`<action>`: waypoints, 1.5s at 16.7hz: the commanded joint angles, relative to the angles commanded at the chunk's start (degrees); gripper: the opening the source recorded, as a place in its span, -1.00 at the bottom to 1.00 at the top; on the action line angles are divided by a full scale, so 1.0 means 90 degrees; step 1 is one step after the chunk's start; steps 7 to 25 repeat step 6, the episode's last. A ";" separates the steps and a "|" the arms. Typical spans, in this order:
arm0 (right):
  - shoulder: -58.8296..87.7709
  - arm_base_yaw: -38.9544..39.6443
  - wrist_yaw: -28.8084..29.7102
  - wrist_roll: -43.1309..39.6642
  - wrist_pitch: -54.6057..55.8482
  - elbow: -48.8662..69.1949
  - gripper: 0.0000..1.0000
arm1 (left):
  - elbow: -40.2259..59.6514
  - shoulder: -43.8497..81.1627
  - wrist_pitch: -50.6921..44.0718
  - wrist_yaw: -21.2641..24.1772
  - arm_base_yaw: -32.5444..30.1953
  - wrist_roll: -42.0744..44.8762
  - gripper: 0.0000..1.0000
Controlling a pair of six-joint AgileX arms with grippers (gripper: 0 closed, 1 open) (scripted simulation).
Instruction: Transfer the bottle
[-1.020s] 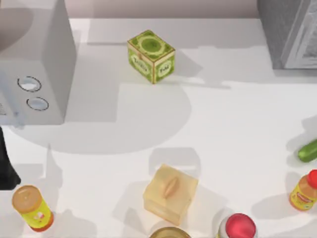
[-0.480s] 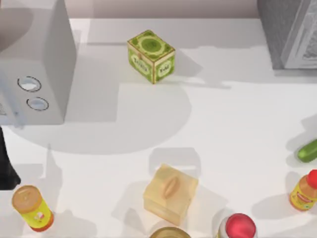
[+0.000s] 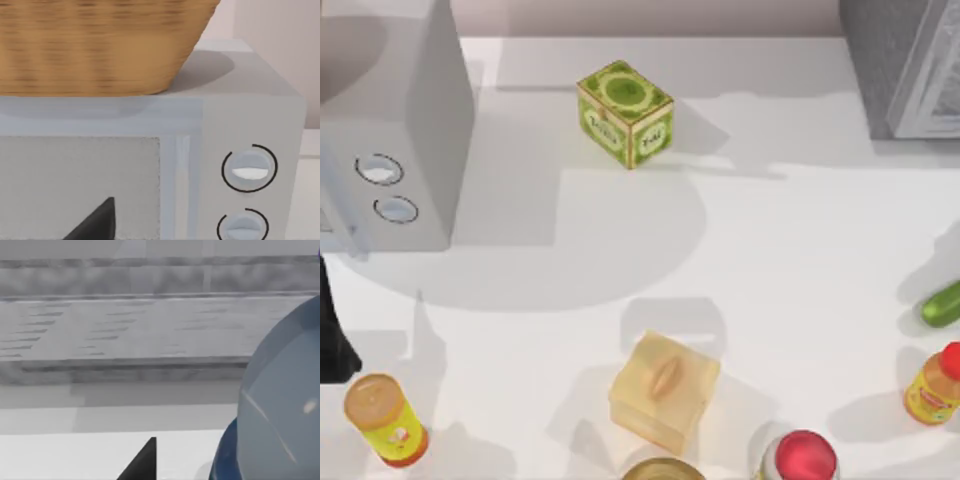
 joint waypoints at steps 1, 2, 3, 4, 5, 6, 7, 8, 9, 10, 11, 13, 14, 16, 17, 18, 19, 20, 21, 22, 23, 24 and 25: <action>0.0000 0.0000 0.0000 0.0000 0.0000 0.0000 1.00 | 0.0000 0.0000 0.0000 0.0000 0.0000 0.0000 1.00; 0.0000 0.0000 0.0000 0.0000 0.0000 0.0000 1.00 | 0.0000 0.0000 0.0000 0.0000 0.0000 0.0000 1.00; 0.0000 0.0000 0.0000 0.0000 0.0000 0.0000 1.00 | 0.0000 0.0000 0.0000 0.0000 0.0000 0.0000 1.00; 0.0000 0.0000 0.0000 0.0000 0.0000 0.0000 1.00 | 0.0000 0.0000 0.0000 0.0000 0.0000 0.0000 1.00; 0.0000 0.0000 0.0000 0.0000 0.0000 0.0000 1.00 | 0.0000 0.0000 0.0000 0.0000 0.0000 0.0000 1.00; 0.0000 0.0000 0.0000 0.0000 0.0000 0.0000 1.00 | 0.0000 0.0000 0.0000 0.0000 0.0000 0.0000 1.00; 0.0000 0.0000 0.0000 0.0000 0.0000 0.0000 1.00 | 0.0000 0.0000 0.0000 0.0000 0.0000 0.0000 1.00; 0.0000 0.0000 0.0000 0.0000 0.0000 0.0000 1.00 | 0.0000 0.0000 0.0000 0.0000 0.0000 0.0000 1.00; 0.0000 0.0000 0.0000 0.0000 0.0000 0.0000 1.00 | 0.0000 0.0000 0.0000 0.0000 0.0000 0.0000 1.00; 0.0000 0.0000 0.0000 0.0000 0.0000 0.0000 1.00 | 0.0000 0.0000 0.0000 0.0000 0.0000 0.0000 1.00; 0.0000 0.0000 0.0000 0.0000 0.0000 0.0000 1.00 | 0.0000 0.0000 0.0000 0.0000 0.0000 0.0000 1.00; 0.0000 0.0000 0.0000 0.0000 0.0000 0.0000 1.00 | 0.0000 0.0000 0.0000 0.0000 0.0000 0.0000 1.00; 0.0000 0.0000 0.0000 0.0000 0.0000 0.0000 1.00 | 0.0000 0.0000 0.0000 0.0000 0.0000 0.0000 1.00; 0.0000 0.0000 0.0000 0.0000 0.0000 0.0000 1.00 | 0.0000 0.0000 0.0000 0.0000 0.0000 0.0000 1.00; 0.0000 0.0000 0.0000 0.0000 0.0000 0.0000 1.00 | 0.0000 0.0000 0.0000 0.0000 0.0000 0.0000 1.00; 0.0000 0.0000 0.0000 0.0000 0.0000 0.0000 1.00 | 0.0000 0.0000 0.0000 0.0000 0.0000 0.0000 1.00; 0.0000 0.0000 0.0000 0.0000 0.0000 0.0000 1.00 | 0.0000 0.0000 0.0000 0.0000 0.0000 0.0000 1.00; 0.0000 0.0000 0.0000 0.0000 0.0000 0.0000 1.00 | 0.0000 0.0000 0.0000 0.0000 0.0000 0.0000 1.00; 0.0000 0.0000 0.0000 0.0000 0.0000 0.0000 1.00 | 0.0000 0.0000 0.0000 0.0000 0.0000 0.0000 1.00; 0.0000 0.0000 0.0000 0.0000 0.0000 0.0000 1.00 | 0.0000 0.0000 0.0000 0.0000 0.0000 0.0000 1.00; 0.0000 0.0000 0.0000 0.0000 0.0000 0.0000 1.00 | 0.0000 0.0000 0.0000 0.0000 0.0000 0.0000 1.00; 0.0000 0.0000 0.0000 0.0000 0.0000 0.0000 1.00 | 0.0000 0.0000 0.0000 0.0000 0.0000 0.0000 1.00; 0.0000 0.0000 0.0000 0.0000 0.0000 0.0000 1.00 | 0.0000 0.0000 0.0000 0.0000 0.0000 0.0000 1.00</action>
